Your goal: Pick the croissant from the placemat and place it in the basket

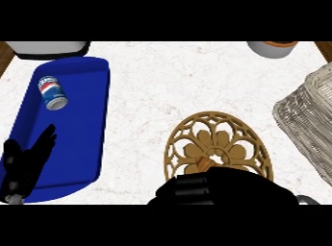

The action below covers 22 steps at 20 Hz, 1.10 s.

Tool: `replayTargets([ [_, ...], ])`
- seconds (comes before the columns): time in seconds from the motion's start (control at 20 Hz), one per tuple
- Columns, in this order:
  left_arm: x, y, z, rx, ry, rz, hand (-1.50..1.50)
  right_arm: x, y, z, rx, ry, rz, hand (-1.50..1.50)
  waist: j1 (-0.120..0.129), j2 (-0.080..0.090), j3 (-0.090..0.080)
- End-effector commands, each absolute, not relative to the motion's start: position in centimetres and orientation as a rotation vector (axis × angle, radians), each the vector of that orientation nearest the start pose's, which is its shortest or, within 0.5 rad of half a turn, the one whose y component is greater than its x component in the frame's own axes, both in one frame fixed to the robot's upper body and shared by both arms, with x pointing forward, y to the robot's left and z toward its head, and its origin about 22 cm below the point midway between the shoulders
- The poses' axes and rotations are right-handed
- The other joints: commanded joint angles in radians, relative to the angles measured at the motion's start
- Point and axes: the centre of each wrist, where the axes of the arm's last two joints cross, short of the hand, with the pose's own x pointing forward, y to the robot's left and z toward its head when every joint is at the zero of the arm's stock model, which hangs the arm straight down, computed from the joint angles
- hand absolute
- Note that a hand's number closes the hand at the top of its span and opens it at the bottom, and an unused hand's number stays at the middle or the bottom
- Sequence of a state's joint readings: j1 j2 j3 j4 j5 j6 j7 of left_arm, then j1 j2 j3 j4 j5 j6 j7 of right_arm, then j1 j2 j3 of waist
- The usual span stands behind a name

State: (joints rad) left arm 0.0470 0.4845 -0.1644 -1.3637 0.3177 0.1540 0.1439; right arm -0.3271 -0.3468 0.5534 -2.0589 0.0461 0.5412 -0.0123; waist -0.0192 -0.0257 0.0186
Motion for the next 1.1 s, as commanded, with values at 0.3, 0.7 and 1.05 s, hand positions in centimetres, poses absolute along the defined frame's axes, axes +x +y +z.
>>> replayTargets([
  [0.3,19.6,30.4,-6.1,0.16,-1.013,-0.035,0.0,23.0,-18.7,27.9,0.033,-1.946,1.855,-1.5,0.014,0.024,-0.023],
  [0.7,20.4,31.0,-4.8,0.146,-1.007,-0.031,0.0,24.2,-21.2,34.1,-0.054,-1.576,2.186,-1.5,0.019,0.023,-0.022],
  [1.05,20.9,28.7,-4.4,0.141,-1.018,-0.033,0.0,24.5,-22.1,35.5,-0.068,-1.47,2.267,-1.5,0.025,0.027,-0.019],
])
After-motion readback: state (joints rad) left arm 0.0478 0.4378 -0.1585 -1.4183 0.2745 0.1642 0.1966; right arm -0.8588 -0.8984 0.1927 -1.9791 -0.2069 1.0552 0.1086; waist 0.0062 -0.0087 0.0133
